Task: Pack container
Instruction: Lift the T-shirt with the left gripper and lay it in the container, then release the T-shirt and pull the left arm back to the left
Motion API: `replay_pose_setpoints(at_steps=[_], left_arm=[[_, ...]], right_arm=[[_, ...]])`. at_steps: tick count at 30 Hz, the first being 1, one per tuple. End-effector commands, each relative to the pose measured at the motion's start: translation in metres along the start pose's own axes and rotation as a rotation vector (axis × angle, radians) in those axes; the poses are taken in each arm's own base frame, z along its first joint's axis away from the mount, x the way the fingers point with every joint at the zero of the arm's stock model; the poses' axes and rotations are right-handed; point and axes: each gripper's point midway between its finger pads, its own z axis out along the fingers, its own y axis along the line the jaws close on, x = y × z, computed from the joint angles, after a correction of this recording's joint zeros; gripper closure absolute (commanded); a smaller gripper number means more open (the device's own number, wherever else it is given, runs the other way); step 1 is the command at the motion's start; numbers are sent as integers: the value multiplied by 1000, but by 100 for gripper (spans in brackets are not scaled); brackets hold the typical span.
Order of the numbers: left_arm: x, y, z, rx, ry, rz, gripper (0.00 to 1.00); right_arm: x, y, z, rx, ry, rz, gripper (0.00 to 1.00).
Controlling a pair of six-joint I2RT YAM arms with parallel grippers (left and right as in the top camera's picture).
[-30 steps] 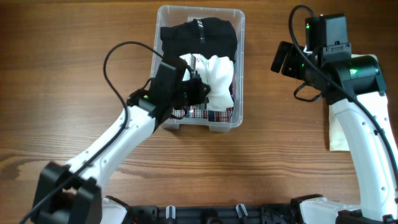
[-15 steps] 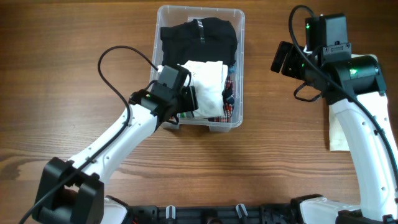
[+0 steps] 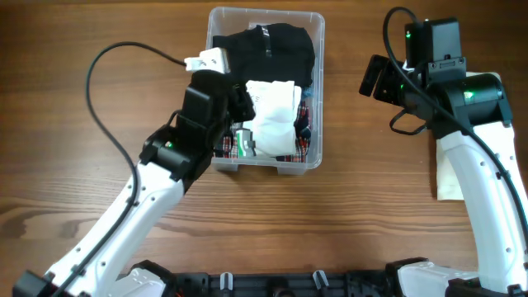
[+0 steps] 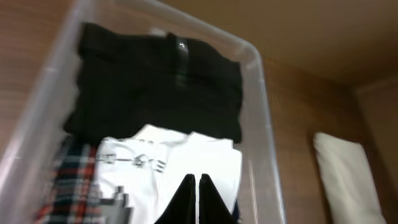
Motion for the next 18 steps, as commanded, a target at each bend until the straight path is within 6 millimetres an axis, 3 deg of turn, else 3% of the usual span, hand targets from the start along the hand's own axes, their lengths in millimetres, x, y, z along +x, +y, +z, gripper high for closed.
replay_pose_setpoints(at_steps=[1,5,14,16,18], left_arm=[[24,-12,27,61,89,14,96],[59,-5,56,22,181,32,96],[184,23,122,-76,458,108,96],[190,24,128,-75,463,111,96],[172,9,124,-34,420,106,96]], right_arm=[[0,0,2,5,3,-6,0],[0,0,2,5,3,-6,0],[0,0,2,5,3,-6,0],[0,0,2,5,3,-6,0],[0,0,2,5,3,-6,0]])
